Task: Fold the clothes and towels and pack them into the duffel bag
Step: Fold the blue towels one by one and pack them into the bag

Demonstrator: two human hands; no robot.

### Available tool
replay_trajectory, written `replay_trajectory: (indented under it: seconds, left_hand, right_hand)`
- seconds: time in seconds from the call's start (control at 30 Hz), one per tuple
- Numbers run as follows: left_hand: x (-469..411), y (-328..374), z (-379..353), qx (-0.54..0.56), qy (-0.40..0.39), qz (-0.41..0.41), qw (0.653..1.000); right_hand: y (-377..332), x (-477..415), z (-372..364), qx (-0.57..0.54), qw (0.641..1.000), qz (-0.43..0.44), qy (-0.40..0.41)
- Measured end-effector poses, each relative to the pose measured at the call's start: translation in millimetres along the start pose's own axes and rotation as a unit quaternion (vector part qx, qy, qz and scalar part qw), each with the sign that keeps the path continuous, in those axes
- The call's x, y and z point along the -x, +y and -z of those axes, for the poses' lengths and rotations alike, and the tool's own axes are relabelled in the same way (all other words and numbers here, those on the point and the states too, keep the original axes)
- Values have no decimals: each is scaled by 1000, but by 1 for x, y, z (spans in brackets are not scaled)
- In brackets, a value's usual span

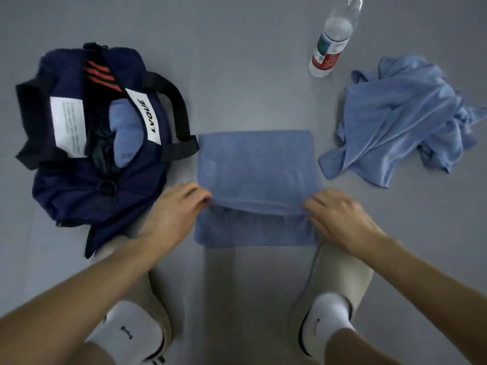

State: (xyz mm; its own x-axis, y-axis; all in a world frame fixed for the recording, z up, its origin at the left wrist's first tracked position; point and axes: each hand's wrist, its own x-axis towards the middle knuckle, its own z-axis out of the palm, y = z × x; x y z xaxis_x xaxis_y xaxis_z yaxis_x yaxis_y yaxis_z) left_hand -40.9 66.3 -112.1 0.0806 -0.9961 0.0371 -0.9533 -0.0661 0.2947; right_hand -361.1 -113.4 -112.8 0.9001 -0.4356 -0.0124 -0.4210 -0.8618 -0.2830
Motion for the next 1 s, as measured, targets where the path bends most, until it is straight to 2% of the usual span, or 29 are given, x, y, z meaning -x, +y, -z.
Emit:
replay_trajectory:
  seconds: [0.07, 0.23, 0.37, 0.43, 0.5, 0.57, 0.6, 0.8, 1.0]
  left_hand:
    - [26, 0, -19, -19, -46, -30, 998]
    - [64, -3, -55, -35, -162, -34, 986]
    - [59, -1, -56, -33, -212, -33, 976]
    - [39, 1, -57, -23, -180, -15, 983]
    - [6, 4, -64, 2, -104, -5, 995]
    - [-34, 9, -74, 19, -45, 19, 999]
    - [-54, 10, -81, 22, -39, 33, 998]
    - [-117, 0, -122, -34, -140, 147, 979]
    - [-134, -16, -130, -76, -127, 121, 982]
  right_hand:
    - [-7, 17, -24, -11, 998, 16, -55]
    - [-15, 26, -60, 6, 987, 38, -157]
    - [-14, 15, -68, -1, 983, 37, -178]
    - [-12, -1, -69, -38, 992, -11, -119]
    - [-7, -22, -73, -61, 996, -58, -33]
    - [0, -50, -80, -65, 994, -85, 13]
    - [4, -65, -84, -60, 994, -94, 16]
    - [51, -110, -97, 36, 987, -115, -107]
    - [84, -119, -94, 87, 985, -69, -136]
